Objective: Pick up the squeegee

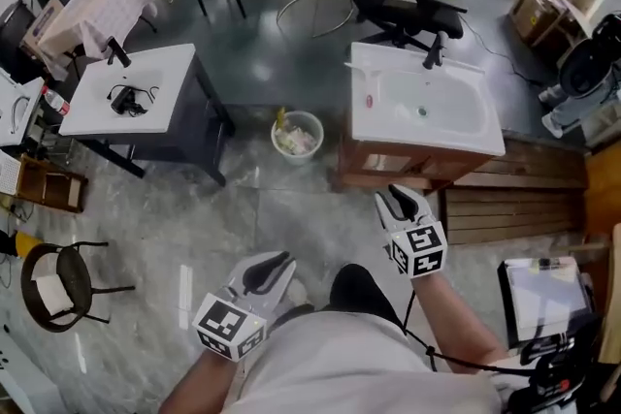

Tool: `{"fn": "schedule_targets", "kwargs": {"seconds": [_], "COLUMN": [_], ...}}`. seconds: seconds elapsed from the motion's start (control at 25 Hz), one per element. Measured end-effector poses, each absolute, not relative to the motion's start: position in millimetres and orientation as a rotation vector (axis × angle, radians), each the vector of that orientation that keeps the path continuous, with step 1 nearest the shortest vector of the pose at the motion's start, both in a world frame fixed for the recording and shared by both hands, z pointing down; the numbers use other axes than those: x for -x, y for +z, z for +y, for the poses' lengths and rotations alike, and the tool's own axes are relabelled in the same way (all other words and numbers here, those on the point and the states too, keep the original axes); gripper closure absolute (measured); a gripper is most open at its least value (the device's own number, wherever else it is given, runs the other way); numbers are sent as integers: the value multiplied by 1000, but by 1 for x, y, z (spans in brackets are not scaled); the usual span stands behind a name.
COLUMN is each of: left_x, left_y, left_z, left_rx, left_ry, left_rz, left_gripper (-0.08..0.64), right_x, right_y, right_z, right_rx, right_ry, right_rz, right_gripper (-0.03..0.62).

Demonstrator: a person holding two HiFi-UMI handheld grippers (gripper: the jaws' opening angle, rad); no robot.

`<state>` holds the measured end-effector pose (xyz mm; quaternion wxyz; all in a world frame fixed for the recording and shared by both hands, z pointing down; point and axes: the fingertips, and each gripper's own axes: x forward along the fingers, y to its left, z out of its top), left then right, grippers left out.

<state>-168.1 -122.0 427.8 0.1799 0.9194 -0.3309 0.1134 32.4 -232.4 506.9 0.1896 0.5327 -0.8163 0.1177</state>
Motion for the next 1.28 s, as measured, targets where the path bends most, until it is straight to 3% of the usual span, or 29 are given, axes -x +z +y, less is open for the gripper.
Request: {"fn": "schedule_targets", "kwargs": {"seconds": [0.4, 0.76, 1.28], "left_x": [154, 137, 145], "left_y": [421, 414, 410], "left_z": [-248, -330, -365], "left_rx": [-2508, -2386, -2257], "left_ry": [294, 367, 414], "left_rz": [-1136, -1341, -1512], "left_gripper": [514, 514, 514], "right_x": [-75, -127, -132], "right_y": [554, 626, 675], "right_z": [-426, -575, -673], "right_rx": [-1518, -1604, -1695], "right_ry": [401, 523, 634], "right_rz": [-2261, -2132, -2042], "right_gripper": [486, 416, 416]}}
